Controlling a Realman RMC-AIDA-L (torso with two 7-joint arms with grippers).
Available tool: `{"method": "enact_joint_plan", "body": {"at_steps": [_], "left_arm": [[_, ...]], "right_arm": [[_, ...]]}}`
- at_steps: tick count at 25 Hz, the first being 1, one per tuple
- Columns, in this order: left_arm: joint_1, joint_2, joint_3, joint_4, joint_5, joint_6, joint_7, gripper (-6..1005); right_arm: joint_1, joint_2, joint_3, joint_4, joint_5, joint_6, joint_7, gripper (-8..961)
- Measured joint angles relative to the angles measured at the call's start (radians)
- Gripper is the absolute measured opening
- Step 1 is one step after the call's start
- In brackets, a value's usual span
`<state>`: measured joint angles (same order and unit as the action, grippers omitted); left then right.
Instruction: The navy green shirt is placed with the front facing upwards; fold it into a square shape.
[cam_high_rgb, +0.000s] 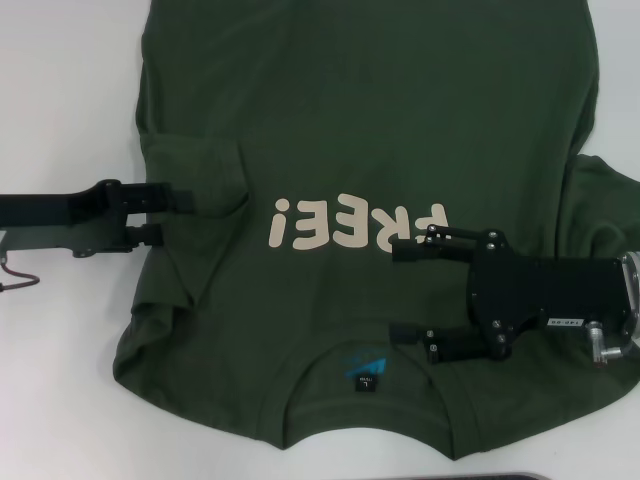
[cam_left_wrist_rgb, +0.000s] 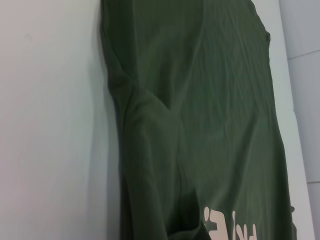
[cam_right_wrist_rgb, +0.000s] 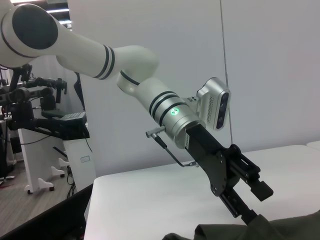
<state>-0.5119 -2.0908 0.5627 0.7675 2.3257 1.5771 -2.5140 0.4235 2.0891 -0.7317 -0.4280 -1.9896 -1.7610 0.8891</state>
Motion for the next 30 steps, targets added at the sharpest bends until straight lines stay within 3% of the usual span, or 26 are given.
{"method": "enact_joint_plan", "body": {"at_steps": [5, 10, 13, 20, 26, 30], "left_arm": [[-0.006, -0.015, 0.021, -0.008, -0.003, 0.022, 0.004, 781], [-0.011, -0.022, 0.016, -0.004, -0.077, 0.208, 0.059, 781], [0.009, -0.01, -0.006, 0.025, -0.108, 0.249, 0.064, 781], [0.049, 0.031, -0.072, 0.032, -0.104, 0.156, 0.08, 781], [0.057, 0.04, -0.058, 0.019, -0.098, 0.195, 0.24, 782], [0.08, 0.033, -0.078, 0.023, -0.118, 0.271, 0.446, 782]], "right_arm": [[-0.004, 0.0, 0.0, 0.0, 0.0, 0.0, 0.0, 856], [-0.003, 0.0, -0.002, 0.0, 0.0, 0.0, -0.001, 856], [-0.001, 0.0, -0.002, 0.0, -0.001, 0.0, -0.001, 856], [-0.003, 0.002, -0.003, 0.001, 0.0, 0.0, -0.001, 855], [-0.003, 0.002, 0.005, 0.004, 0.007, -0.016, 0.006, 855], [-0.002, 0.002, 0.009, 0.005, 0.045, -0.046, 0.074, 854]]}}
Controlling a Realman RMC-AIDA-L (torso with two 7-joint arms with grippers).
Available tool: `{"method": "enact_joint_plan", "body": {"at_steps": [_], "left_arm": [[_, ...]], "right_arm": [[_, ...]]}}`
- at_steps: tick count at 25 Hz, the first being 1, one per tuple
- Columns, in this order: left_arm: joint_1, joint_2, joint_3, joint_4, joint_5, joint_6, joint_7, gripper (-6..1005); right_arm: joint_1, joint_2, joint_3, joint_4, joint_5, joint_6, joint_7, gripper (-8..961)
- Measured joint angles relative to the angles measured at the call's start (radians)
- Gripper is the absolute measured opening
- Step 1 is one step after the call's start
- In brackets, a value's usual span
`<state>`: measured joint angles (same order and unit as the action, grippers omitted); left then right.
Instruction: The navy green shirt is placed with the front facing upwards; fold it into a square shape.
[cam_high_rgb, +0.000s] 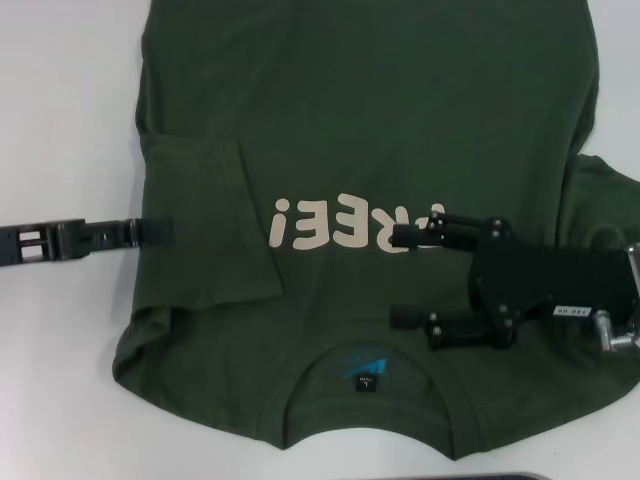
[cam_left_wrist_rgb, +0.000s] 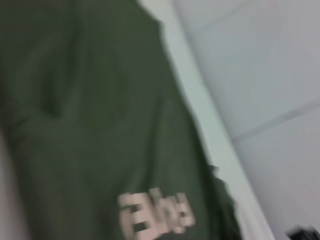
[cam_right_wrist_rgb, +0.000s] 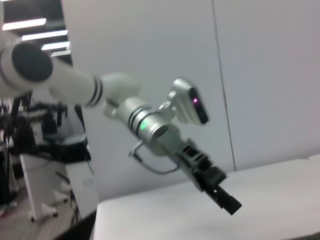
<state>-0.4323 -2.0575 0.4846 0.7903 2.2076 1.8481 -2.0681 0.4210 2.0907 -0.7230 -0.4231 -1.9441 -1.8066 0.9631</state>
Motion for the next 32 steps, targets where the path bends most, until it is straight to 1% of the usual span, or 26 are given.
{"method": "enact_joint_plan", "body": {"at_steps": [2, 3, 4, 7, 9, 10, 12, 15, 17, 19, 21, 23, 25, 26, 28, 30, 32], "left_arm": [[0.017, -0.017, -0.027, 0.002, -0.031, 0.063, 0.177, 782], [0.017, -0.017, -0.027, 0.002, -0.031, 0.063, 0.177, 782], [0.045, -0.039, -0.044, -0.003, -0.06, 0.093, 0.341, 782], [0.093, -0.077, -0.066, -0.03, -0.103, 0.083, 0.594, 781], [0.115, -0.096, -0.093, -0.056, -0.125, 0.075, 0.715, 781], [0.123, -0.101, -0.105, -0.068, -0.135, 0.074, 0.755, 781], [0.129, -0.099, -0.122, -0.094, -0.145, 0.081, 0.782, 781], [0.13, -0.078, -0.134, -0.126, -0.149, 0.09, 0.768, 782], [0.129, -0.069, -0.136, -0.141, -0.149, 0.091, 0.765, 783], [0.128, -0.065, -0.135, -0.147, -0.148, 0.09, 0.765, 783], [0.127, -0.063, -0.135, -0.146, -0.148, 0.089, 0.765, 784], [0.124, -0.059, -0.135, -0.145, -0.148, 0.09, 0.76, 785], [0.121, -0.055, -0.135, -0.144, -0.148, 0.093, 0.738, 786], [0.12, -0.055, -0.135, -0.143, -0.146, 0.093, 0.725, 786], [0.119, -0.055, -0.129, -0.139, -0.142, 0.093, 0.709, 787], [0.119, -0.053, -0.125, -0.137, -0.14, 0.093, 0.706, 788], [0.119, -0.049, -0.125, -0.134, -0.14, 0.093, 0.706, 789]], "right_arm": [[0.002, 0.0, 0.0, -0.004, 0.018, -0.005, 0.056, 854], [0.002, 0.0, 0.0, -0.006, 0.025, -0.006, 0.084, 854], [0.003, 0.0, 0.0, -0.009, 0.031, -0.006, 0.112, 854], [0.006, -0.001, 0.001, -0.009, 0.033, -0.007, 0.142, 854], [0.01, -0.001, 0.001, -0.008, 0.033, -0.009, 0.16, 854], [0.012, -0.002, 0.002, -0.007, 0.037, -0.009, 0.183, 854], [0.013, -0.002, 0.007, -0.008, 0.054, -0.009, 0.246, 854], [0.005, -0.006, 0.029, -0.011, 0.08, -0.001, 0.339, 853], [-0.016, -0.01, 0.084, -0.011, 0.083, -0.005, 0.39, 853], [-0.042, -0.019, 0.156, -0.015, 0.087, -0.038, 0.45, 853], [-0.071, -0.042, 0.224, -0.038, 0.089, -0.092, 0.554, 853], [-0.093, -0.067, 0.267, -0.072, 0.091, -0.122, 0.72, 853], [-0.107, -0.093, 0.294, -0.098, 0.088, -0.118, 0.895, 853], [-0.116, -0.111, 0.304, -0.117, 0.083, -0.115, 0.994, 852], [-0.134, -0.138, 0.307, -0.164, 0.076, -0.12, 1.109, 852], [-0.157, -0.153, 0.308, -0.25, 0.054, -0.117, 1.203, 852], [-0.17, -0.162, 0.312, -0.35, -0.014, -0.088, 1.293, 852]]}}
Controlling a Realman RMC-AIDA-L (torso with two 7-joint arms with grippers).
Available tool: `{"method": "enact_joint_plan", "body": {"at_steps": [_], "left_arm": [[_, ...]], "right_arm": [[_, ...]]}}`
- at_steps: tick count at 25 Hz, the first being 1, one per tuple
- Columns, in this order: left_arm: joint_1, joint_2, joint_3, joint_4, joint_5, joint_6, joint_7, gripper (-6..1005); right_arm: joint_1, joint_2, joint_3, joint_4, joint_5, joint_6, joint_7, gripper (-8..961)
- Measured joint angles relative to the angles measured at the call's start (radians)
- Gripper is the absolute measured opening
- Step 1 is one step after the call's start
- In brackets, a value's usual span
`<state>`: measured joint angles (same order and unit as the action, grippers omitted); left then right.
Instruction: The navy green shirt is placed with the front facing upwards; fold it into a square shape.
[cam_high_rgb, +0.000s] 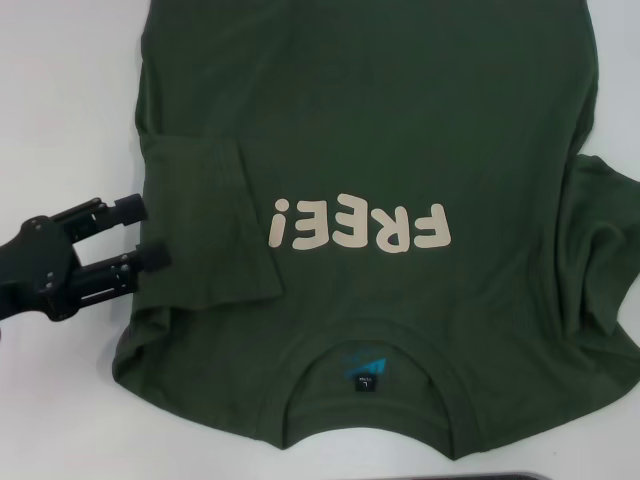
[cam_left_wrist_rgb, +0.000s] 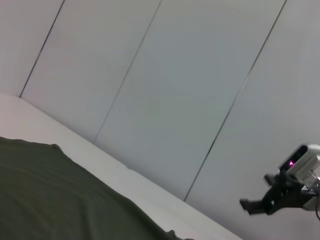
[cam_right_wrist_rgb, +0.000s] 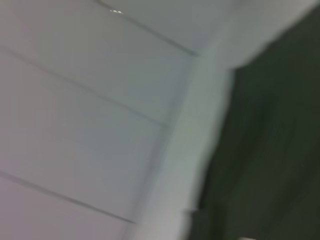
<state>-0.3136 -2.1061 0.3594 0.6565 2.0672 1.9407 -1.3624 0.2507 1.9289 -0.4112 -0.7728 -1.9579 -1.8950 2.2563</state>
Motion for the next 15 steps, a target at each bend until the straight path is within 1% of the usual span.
{"method": "enact_joint_plan", "body": {"at_steps": [1, 3, 6, 9, 13, 15], "left_arm": [[0.0, 0.003, -0.001, 0.003, 0.0, -0.002, 0.0, 789], [-0.002, 0.005, -0.002, 0.009, -0.003, -0.007, 0.0, 789], [-0.006, 0.005, -0.008, 0.015, -0.006, -0.007, -0.001, 788], [-0.007, 0.005, -0.009, 0.022, -0.007, -0.007, -0.001, 786], [-0.008, 0.003, -0.01, 0.022, -0.007, -0.008, 0.003, 785], [-0.009, 0.004, -0.012, 0.022, -0.007, -0.008, 0.003, 784]], "right_arm": [[-0.001, -0.004, 0.002, -0.041, -0.04, 0.013, 0.036, 852], [0.014, -0.02, 0.006, -0.085, -0.173, 0.034, 0.106, 851], [0.052, -0.032, 0.016, -0.093, -0.31, 0.026, 0.142, 851], [0.074, -0.037, 0.029, -0.093, -0.347, -0.001, 0.147, 851], [0.08, -0.051, 0.081, -0.105, -0.352, -0.023, 0.168, 851], [0.08, -0.057, 0.087, -0.106, -0.367, -0.023, 0.18, 851]]}}
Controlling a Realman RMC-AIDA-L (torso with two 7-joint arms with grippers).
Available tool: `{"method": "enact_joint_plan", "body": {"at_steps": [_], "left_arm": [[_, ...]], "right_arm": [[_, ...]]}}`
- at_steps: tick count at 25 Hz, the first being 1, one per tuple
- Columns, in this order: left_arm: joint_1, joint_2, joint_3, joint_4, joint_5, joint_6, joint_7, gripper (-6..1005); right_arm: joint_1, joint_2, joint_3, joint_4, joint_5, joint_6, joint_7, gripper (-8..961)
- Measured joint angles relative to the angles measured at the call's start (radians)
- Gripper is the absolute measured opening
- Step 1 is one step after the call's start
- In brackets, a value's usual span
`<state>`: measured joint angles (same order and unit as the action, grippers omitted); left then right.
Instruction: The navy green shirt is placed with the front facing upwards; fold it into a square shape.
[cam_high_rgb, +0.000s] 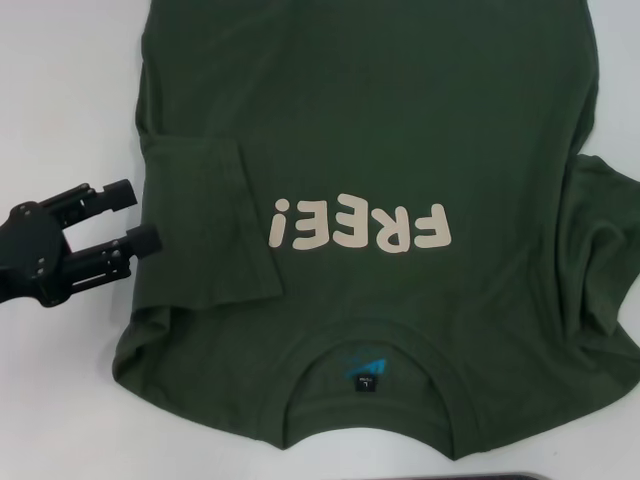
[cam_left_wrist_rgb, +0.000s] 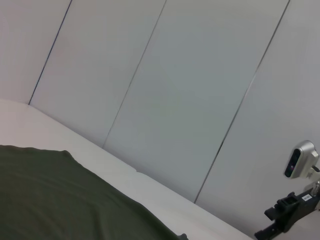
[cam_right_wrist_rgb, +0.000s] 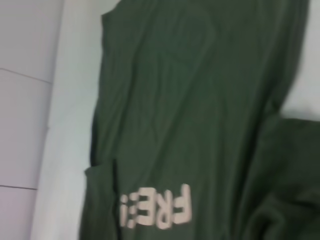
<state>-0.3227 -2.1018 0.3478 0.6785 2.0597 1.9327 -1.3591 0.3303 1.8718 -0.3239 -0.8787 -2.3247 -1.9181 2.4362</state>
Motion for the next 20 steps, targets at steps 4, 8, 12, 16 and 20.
{"method": "enact_joint_plan", "body": {"at_steps": [4, 8, 12, 16, 20], "left_arm": [[-0.006, 0.001, -0.003, 0.0, 0.0, 0.0, 0.0, 783], [-0.011, 0.0, -0.003, -0.001, 0.0, -0.001, -0.003, 781], [-0.012, 0.0, -0.003, -0.001, 0.0, -0.006, -0.004, 780], [-0.012, 0.001, -0.003, -0.001, 0.0, -0.018, -0.004, 780], [-0.012, 0.0, -0.003, -0.001, 0.0, -0.027, -0.005, 781]], "right_arm": [[0.011, -0.007, 0.016, -0.005, -0.094, 0.023, 0.017, 851], [0.027, -0.009, 0.025, -0.009, -0.16, 0.051, 0.038, 852], [0.036, -0.009, 0.026, -0.017, -0.174, 0.066, 0.046, 852], [0.042, -0.01, 0.025, -0.018, -0.177, 0.096, 0.056, 852], [0.053, -0.005, 0.017, -0.014, -0.178, 0.117, 0.054, 852]]}}
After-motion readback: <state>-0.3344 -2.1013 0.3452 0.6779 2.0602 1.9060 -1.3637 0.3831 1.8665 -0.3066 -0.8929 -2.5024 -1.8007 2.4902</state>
